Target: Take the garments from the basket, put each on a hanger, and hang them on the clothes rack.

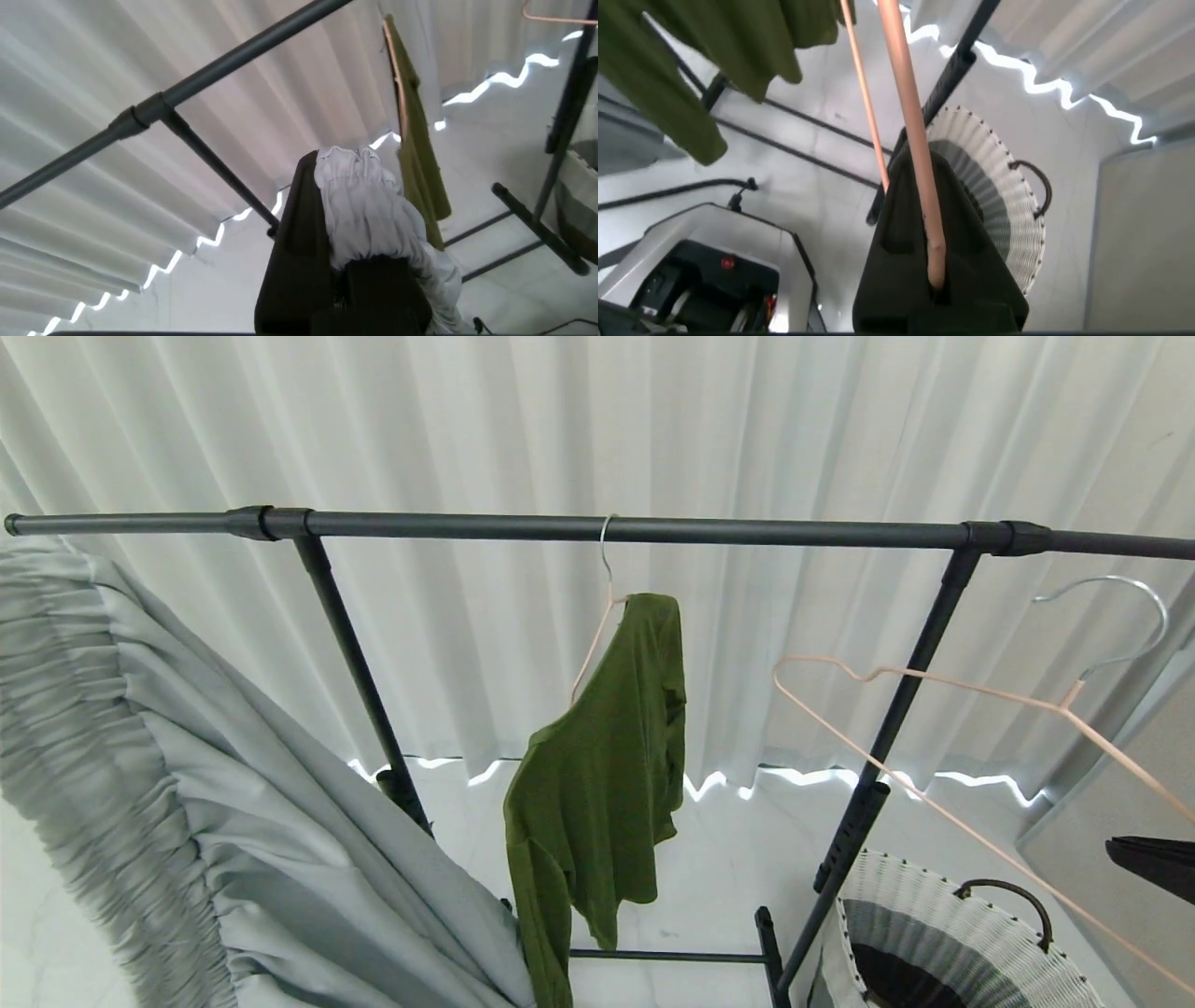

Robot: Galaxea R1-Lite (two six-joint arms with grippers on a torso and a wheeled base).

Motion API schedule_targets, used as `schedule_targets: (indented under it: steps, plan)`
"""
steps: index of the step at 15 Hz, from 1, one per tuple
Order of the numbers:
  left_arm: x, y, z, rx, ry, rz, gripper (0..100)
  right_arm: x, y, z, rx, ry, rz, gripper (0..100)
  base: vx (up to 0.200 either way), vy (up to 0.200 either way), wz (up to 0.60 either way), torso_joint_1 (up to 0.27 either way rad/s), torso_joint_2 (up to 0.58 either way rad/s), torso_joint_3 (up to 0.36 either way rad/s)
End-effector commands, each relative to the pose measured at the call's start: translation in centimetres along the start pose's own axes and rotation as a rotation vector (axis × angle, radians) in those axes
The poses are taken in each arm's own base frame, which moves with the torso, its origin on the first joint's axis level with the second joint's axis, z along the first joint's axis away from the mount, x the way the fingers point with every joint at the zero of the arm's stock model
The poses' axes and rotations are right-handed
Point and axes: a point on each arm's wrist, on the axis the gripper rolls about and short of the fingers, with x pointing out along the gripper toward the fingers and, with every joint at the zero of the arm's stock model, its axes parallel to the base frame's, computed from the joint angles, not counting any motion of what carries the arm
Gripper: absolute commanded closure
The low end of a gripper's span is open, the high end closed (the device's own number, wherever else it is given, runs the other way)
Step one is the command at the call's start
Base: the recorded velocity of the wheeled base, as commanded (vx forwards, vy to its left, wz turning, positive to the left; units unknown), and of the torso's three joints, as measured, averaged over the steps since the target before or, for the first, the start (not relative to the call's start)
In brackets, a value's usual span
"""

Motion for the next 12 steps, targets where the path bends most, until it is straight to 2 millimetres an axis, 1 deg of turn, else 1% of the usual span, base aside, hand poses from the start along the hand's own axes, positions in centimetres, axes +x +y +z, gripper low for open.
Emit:
schedule_targets:
  steps: [1,4,8,12]
  plan:
    - [-0.05,0.03,-0.07,0.0,0.0,0.001,100,-0.8,-0.13,-0.1,0.003,-0.034,-0.001,100,-0.2,0.0,0.0,-0.007,0.0,0.007]
    - [-0.22,0.05,-0.49,0.001,0.003,0.0,100,-0.76,-0.13,-0.01,-0.003,-0.034,-0.001,100,-0.2,0.0,0.0,0.005,0.0,0.004]
    - [-0.43,0.15,-0.77,0.0,0.001,-0.001,100,-0.78,-0.12,0.03,-0.026,-0.036,0.001,100,0.0,0.0,0.0,0.0,0.0,0.0]
    - [-0.22,-0.05,-0.75,0.008,0.008,-0.002,100,-0.82,-0.12,0.02,-0.026,-0.037,0.002,100,0.0,0.0,0.0,0.0,0.0,0.0]
